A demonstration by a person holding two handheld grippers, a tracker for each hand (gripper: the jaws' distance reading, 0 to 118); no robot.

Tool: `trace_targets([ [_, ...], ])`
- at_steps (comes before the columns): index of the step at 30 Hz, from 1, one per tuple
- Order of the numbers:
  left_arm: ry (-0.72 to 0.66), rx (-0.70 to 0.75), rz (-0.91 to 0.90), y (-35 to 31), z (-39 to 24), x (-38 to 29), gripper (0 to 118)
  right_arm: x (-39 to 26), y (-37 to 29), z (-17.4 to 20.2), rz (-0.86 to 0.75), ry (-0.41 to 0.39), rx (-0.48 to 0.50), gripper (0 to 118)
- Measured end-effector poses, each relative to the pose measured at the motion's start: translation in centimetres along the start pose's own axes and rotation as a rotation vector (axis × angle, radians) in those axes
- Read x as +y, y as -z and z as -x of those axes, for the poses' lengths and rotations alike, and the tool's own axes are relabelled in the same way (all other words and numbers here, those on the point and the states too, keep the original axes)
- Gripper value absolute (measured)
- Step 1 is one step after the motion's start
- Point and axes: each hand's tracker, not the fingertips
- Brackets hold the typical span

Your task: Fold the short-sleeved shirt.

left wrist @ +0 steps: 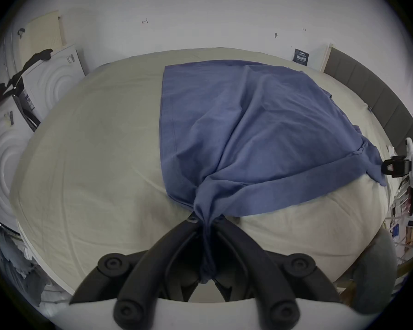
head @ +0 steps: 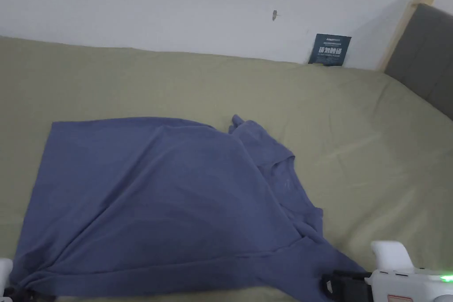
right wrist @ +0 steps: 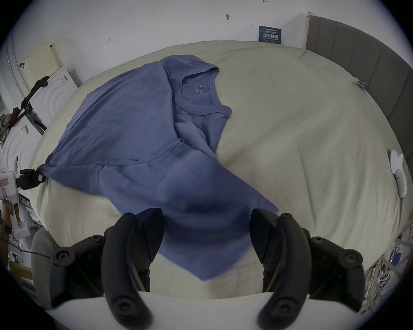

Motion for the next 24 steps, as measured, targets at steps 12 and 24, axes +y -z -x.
trace_targets([
  [12, -0.062, -0.059, -0.022, -0.8, 1.9, -0.7, 0, -0.5, -3.1, 2.4, -0.074, -0.017, 0.027, 1],
  [24, -0.046, -0.116, -0.085, -5.4, 2.0, -0.4, 0, 0.2, -9.1, 0.5, -0.068, -0.026, 0.055, 1],
])
